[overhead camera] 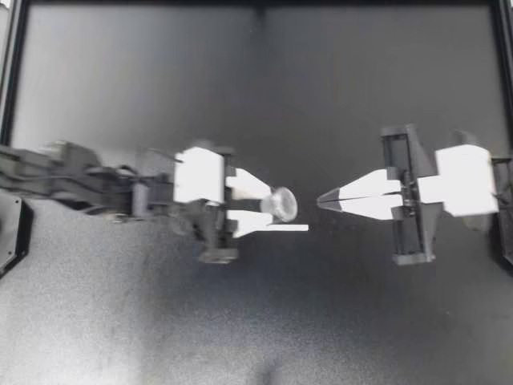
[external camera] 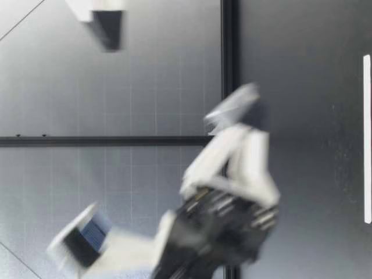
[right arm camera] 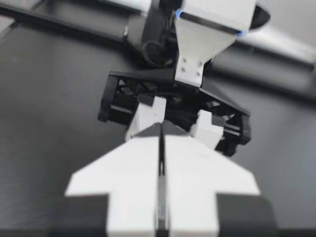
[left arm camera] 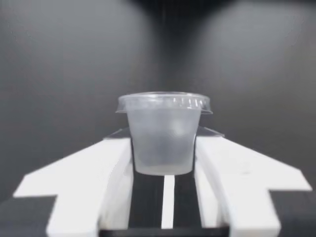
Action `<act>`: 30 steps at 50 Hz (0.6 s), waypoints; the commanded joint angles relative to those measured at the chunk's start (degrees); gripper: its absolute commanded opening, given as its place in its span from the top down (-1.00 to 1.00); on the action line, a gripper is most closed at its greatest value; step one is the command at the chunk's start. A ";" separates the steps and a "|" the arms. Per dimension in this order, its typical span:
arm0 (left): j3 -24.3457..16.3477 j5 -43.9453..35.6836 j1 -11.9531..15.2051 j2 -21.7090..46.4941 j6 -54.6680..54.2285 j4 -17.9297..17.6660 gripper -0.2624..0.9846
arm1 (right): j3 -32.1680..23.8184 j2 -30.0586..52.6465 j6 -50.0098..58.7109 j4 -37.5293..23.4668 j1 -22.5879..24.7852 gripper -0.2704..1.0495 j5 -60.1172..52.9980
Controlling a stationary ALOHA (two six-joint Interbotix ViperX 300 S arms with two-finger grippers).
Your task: Pick up the plastic cup and open its lid.
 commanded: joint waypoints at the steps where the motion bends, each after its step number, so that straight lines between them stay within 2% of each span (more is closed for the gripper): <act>1: 1.85 -6.42 -0.26 -3.87 -0.79 0.18 0.44 | -1.67 -0.09 -4.39 0.00 0.18 0.46 -1.32; 10: 4.57 -15.21 -0.97 -5.89 -3.69 0.26 0.44 | -3.78 3.25 -15.73 0.18 -0.62 -0.02 -1.67; 19: 5.19 -21.53 -1.32 -6.42 -6.94 0.26 0.44 | -5.80 6.50 -32.78 0.35 -1.67 -0.07 -2.02; 30: 5.89 -27.69 -1.32 -5.98 -8.79 0.26 0.44 | -6.86 9.40 -52.82 7.21 -1.49 -0.08 -10.20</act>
